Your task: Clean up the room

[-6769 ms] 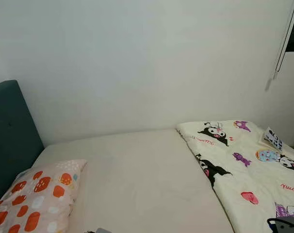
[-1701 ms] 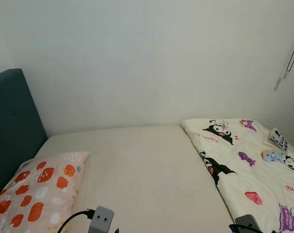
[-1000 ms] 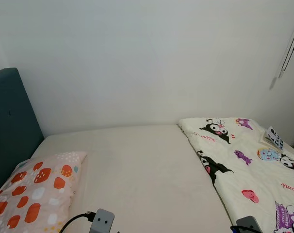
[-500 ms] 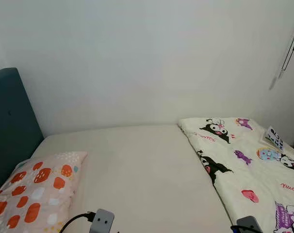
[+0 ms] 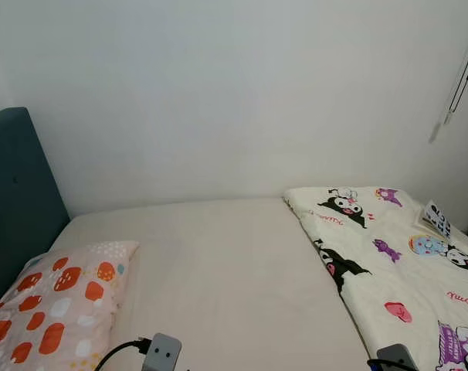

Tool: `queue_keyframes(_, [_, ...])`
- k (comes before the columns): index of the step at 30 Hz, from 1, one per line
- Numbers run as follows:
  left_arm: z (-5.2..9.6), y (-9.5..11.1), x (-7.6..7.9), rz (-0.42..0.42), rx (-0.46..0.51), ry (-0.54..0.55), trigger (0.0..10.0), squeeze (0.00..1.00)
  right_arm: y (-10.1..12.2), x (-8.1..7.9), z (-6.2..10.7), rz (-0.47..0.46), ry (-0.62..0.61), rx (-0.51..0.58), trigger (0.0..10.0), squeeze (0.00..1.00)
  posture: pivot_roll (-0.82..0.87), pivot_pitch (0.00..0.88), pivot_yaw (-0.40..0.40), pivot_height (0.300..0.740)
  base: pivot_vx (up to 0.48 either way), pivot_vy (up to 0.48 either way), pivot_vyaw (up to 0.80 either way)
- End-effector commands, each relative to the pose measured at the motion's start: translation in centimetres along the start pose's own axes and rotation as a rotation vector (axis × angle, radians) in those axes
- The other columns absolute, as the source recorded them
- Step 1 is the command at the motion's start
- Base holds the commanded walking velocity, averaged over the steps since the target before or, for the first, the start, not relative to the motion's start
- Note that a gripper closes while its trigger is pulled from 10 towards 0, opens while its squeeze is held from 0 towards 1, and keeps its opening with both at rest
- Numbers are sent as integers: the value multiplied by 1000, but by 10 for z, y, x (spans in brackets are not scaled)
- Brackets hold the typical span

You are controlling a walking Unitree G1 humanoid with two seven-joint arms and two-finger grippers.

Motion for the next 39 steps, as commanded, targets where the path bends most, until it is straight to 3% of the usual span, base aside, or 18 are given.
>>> queue_keyframes(1, [2,-7,6,4,-23,-23,10000,0,-5,2,1,-2,-2,-11,10000,0,-48,151,14,740,0,0,0])
queue_keyframes(21, [2,-5,-5,20,-17,21,10000,0,-4,8,-5,0,-2,-20,10000,0,-44,154,-10,740,0,0,0])
queue_keyframes(39, [2,-6,-3,31,-17,28,10000,0,-7,13,-6,1,-1,-26,10000,0,-51,145,-18,740,0,0,0])
Point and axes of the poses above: a point about 5 cm out from each wrist's last joint towards the gripper, its own z axis pointing back from the gripper into the wrist, its own y axis along the axis of the wrist's last joint, x = y × z, the point moved 6 cm from there along -z, pointing out of the wrist towards the gripper, and after that the axes turned 8 degrees about -z, right-handed, at the moved point
